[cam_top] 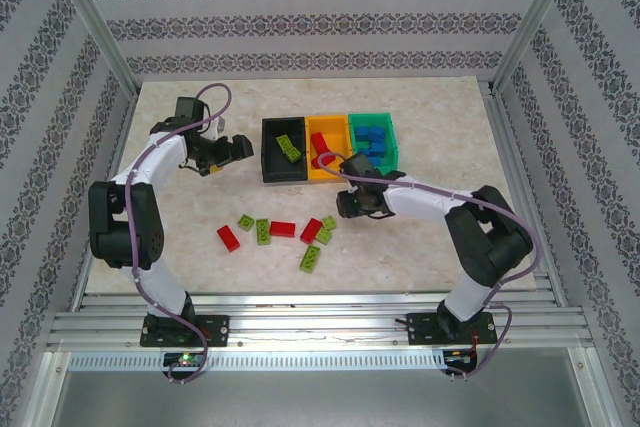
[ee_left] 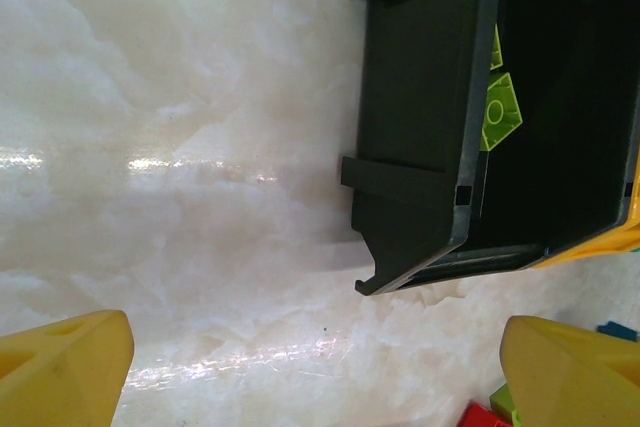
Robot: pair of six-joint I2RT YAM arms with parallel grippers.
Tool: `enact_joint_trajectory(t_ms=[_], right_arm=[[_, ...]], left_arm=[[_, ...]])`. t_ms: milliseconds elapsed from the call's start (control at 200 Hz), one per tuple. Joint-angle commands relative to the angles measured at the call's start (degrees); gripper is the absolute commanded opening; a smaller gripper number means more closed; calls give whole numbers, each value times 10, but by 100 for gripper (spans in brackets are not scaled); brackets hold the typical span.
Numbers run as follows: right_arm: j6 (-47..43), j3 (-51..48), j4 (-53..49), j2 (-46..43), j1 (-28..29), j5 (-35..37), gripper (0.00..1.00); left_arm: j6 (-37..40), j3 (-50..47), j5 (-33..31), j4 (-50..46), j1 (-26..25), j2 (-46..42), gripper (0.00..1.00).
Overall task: Sort the legos into containers by color
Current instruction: Pick up the lego from the center of the table, then place the lego in the container.
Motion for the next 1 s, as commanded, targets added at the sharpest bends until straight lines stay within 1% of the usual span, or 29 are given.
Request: enact_joint_trajectory(t_ms=[0, 175, 350, 470, 615, 700, 740, 809, 844, 994], right_arm=[[-16, 32, 10, -33, -43, -15, 32], [-14, 87, 8, -35, -111, -49, 32], [-13, 135, 16, -11, -155, -42, 33], [-8, 172, 17, 25, -179, -69, 34], [-4, 222, 10, 76, -195, -112, 35], [-1, 241, 6, 100, -198, -123, 37], [2, 248, 4, 111, -199, -128, 39], [10, 256, 4, 126, -201, -151, 46], [13, 254, 10, 127, -200, -162, 47], [11, 240, 13, 118, -196, -153, 49]], left_arm=[[-3, 14, 4, 7, 8, 8, 95], [-1, 16, 2, 4, 9, 8, 95], [1, 19, -2, 0, 8, 8, 95], [1, 18, -3, -2, 8, 12, 95], [0, 19, 3, 2, 8, 13, 95], [3, 20, -1, -3, 8, 15, 95], [4, 22, -2, -6, 8, 14, 95], [3, 22, -2, -3, 8, 14, 95], [3, 21, -2, -2, 8, 13, 95], [4, 23, -3, -6, 8, 17, 95]])
